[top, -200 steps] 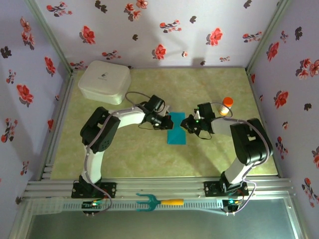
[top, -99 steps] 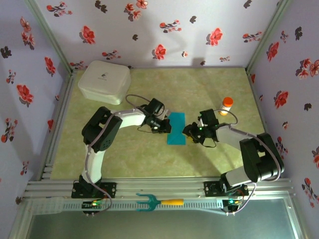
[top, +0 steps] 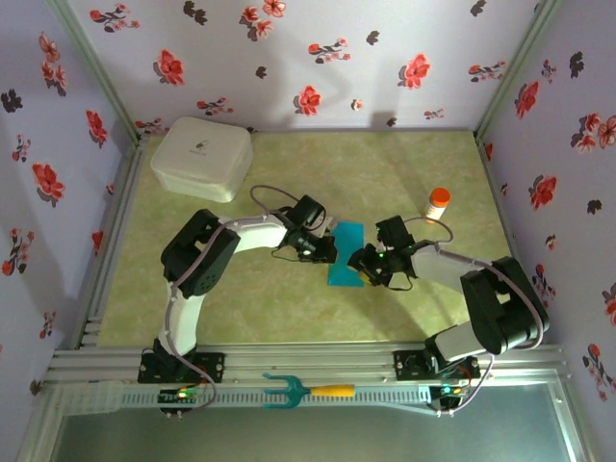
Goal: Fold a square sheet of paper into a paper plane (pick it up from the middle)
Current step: Fold the triangle a second time at the center of the table, then turn over the paper at the center of the table.
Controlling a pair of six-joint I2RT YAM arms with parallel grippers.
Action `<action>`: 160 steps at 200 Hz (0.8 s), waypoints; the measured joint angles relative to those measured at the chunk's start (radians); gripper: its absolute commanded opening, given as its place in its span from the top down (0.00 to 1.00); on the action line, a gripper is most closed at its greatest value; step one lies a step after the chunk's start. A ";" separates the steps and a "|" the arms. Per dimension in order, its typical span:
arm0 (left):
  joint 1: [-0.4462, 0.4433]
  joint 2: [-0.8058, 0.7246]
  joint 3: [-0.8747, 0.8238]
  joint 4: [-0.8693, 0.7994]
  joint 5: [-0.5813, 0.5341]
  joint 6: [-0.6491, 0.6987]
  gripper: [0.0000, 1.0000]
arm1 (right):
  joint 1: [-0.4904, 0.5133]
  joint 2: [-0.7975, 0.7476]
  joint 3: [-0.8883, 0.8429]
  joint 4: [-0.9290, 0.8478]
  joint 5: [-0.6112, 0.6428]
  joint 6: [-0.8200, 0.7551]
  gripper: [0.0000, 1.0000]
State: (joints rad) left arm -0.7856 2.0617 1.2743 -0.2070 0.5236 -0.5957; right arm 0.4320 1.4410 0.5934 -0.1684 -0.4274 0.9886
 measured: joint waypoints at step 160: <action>0.000 -0.004 0.000 -0.001 -0.015 -0.008 0.98 | 0.019 0.015 0.029 0.049 0.010 0.005 0.43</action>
State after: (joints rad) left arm -0.7856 2.0575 1.2743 -0.2081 0.5083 -0.6037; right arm 0.4515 1.4563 0.6220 -0.1192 -0.4175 0.9939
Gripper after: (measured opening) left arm 0.061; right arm 0.560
